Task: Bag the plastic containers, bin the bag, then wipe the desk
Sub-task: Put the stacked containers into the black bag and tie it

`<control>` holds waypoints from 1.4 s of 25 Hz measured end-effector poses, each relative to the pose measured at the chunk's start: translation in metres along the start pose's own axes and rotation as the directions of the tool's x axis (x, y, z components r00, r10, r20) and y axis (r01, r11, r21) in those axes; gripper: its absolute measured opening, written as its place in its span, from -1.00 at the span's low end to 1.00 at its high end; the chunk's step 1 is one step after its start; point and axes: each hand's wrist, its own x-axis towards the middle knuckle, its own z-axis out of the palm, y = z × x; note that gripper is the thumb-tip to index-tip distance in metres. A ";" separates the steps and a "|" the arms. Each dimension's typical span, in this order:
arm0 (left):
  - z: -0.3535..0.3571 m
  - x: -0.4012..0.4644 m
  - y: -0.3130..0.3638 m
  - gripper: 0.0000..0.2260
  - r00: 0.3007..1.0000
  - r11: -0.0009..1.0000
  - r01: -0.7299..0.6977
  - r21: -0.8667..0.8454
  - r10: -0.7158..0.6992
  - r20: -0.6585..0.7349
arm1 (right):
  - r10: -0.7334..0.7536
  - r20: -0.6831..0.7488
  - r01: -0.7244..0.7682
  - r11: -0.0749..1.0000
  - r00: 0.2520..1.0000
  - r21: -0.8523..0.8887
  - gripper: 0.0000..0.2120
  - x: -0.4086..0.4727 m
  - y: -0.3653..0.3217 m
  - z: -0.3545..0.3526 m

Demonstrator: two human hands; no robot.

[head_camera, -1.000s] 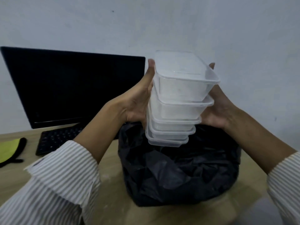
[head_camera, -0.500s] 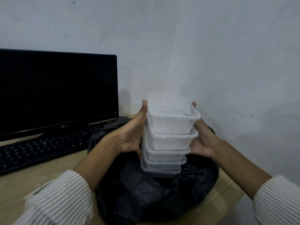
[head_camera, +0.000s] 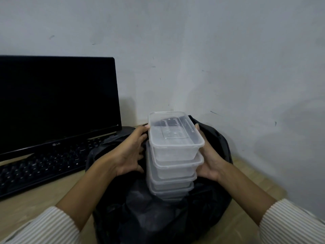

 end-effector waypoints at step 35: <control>0.050 -0.004 0.040 -0.22 0.865 0.239 -0.166 0.957 0.501 0.025 | -0.403 -0.480 0.023 0.783 0.779 -0.621 -0.75 -0.083 -0.097 -0.018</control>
